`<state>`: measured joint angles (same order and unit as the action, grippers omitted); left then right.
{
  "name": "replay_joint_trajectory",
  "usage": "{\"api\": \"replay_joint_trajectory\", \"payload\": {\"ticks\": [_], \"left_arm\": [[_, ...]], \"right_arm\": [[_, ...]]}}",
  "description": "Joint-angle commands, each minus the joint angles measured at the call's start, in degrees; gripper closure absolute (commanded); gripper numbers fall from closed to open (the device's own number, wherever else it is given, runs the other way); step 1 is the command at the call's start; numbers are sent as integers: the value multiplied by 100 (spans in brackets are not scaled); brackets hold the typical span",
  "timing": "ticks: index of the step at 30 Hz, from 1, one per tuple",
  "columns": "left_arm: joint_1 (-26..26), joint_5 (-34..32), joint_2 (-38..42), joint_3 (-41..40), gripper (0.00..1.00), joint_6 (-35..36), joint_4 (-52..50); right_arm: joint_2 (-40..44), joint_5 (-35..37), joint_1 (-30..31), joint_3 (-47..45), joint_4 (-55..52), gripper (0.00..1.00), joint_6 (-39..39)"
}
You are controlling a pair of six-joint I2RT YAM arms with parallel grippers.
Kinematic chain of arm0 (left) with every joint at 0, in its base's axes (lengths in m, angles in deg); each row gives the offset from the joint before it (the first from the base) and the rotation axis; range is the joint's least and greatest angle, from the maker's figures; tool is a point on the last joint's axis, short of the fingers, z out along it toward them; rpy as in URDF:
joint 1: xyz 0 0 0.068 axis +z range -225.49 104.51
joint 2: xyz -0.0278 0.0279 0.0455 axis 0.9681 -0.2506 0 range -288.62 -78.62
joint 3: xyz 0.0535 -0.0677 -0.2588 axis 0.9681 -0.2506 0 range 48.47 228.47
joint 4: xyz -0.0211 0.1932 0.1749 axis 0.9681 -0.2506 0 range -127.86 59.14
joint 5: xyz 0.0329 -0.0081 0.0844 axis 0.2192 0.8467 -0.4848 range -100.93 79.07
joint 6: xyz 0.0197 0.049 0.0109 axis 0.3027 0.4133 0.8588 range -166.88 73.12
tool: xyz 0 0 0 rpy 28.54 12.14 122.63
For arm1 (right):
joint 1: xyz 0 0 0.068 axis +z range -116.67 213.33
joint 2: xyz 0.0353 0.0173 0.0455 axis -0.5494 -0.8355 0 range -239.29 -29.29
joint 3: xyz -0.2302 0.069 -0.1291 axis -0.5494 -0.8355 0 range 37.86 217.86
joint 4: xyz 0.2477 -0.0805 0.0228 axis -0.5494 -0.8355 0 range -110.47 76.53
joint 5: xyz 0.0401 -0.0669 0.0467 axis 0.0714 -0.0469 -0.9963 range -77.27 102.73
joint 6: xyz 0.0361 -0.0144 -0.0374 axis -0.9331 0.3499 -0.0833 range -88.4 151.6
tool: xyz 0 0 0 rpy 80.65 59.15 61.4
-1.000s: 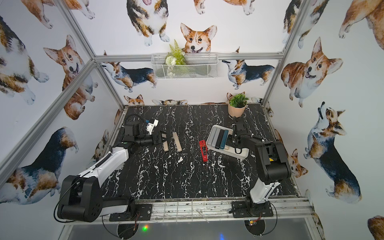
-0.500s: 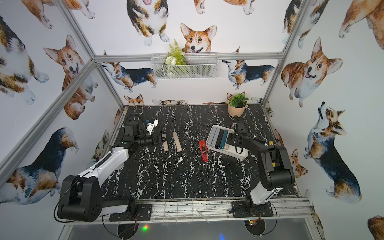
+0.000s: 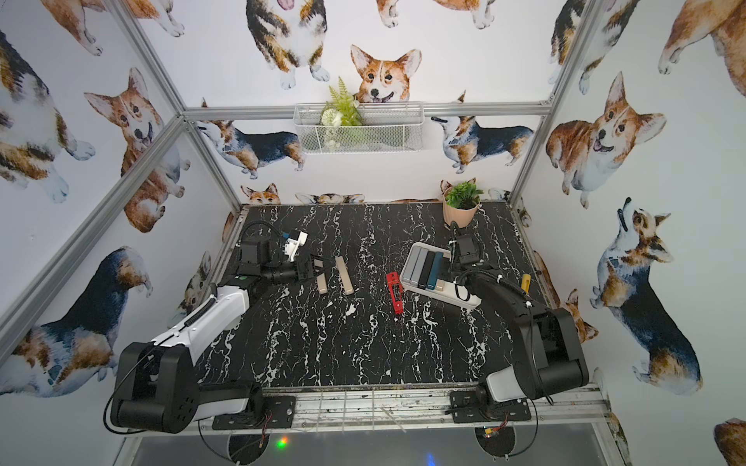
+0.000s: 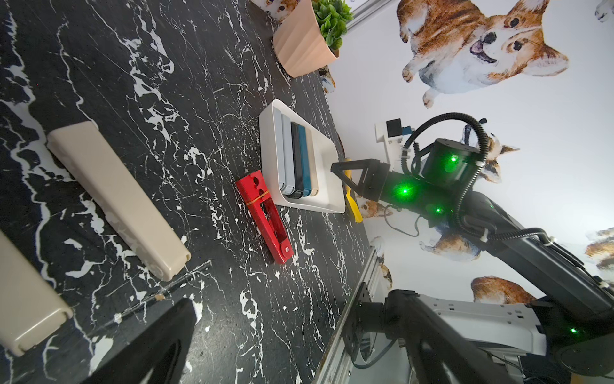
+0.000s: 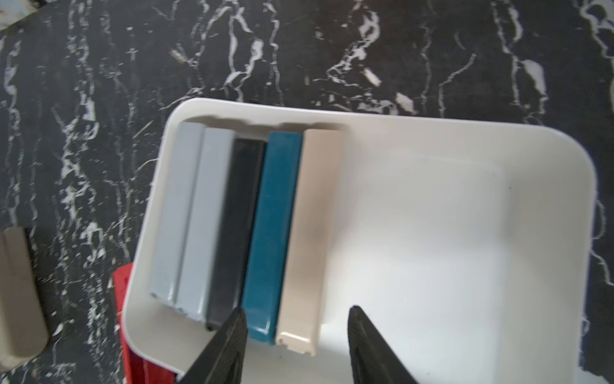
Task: Put the pruning pliers into the storage box
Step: Place the pruning pliers in the storage box, then pick up the pruning pliers from the center of the board.
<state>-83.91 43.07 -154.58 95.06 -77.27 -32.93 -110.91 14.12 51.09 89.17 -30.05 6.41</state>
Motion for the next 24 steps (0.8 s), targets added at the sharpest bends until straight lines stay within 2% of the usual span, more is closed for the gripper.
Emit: {"api": "replay_joint_trajectory", "payload": {"ticks": [1,8,13,24], "left_arm": [[-2,14,56,53,0,151,-58],[3,-20,83,52,0,175,-115],[7,-54,100,92,0,242,-222],[34,-202,165,105,0,395,-527]], "right_arm": [[85,65,325,165,-165,46,-114],[-126,-93,1026,578,-45,46,-436],[-538,-67,1515,1165,-214,46,-458],[-1379,-46,2364,1836,-76,47,-548]]}}
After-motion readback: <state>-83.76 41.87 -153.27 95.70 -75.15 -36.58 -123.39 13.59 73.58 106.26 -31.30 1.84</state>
